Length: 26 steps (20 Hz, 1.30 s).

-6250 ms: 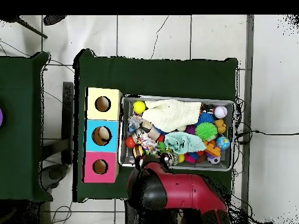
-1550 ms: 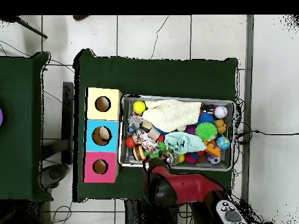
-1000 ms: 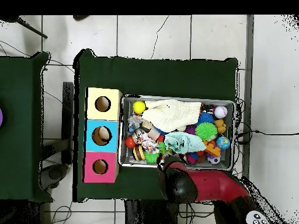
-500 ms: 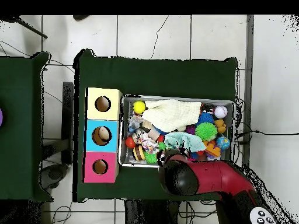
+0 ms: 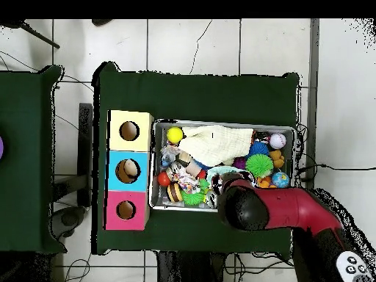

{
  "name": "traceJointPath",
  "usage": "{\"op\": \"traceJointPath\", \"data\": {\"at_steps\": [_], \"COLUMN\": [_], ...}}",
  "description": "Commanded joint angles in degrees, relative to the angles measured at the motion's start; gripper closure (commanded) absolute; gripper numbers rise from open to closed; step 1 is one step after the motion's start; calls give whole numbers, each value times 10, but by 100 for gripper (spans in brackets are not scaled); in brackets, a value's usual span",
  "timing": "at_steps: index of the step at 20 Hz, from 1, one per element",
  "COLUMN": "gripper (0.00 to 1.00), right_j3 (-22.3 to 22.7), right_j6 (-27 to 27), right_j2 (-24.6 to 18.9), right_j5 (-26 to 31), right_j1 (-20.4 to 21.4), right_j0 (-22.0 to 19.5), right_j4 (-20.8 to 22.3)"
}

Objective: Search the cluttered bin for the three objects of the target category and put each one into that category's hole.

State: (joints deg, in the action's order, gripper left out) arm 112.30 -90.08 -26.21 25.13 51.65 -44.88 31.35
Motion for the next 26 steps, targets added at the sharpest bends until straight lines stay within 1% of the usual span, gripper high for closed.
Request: {"op": "traceJointPath", "data": {"at_steps": [1,8,11,18,22,26], "gripper": [0,0,0,0,0,0], "right_j3": [-98,-139,-153,-166,-184,-216], "right_j6": [202,234,232,229,254,281], "right_j2": [-60,-89,-95,-106,-120,-135], "right_j5": [91,119,117,105,113,128], "right_j1": [-36,-61,-71,-94,-112,-135], "right_j0": [-36,-59,-65,-76,-90,-102], "right_j4": [87,117,129,150,159,164]}}
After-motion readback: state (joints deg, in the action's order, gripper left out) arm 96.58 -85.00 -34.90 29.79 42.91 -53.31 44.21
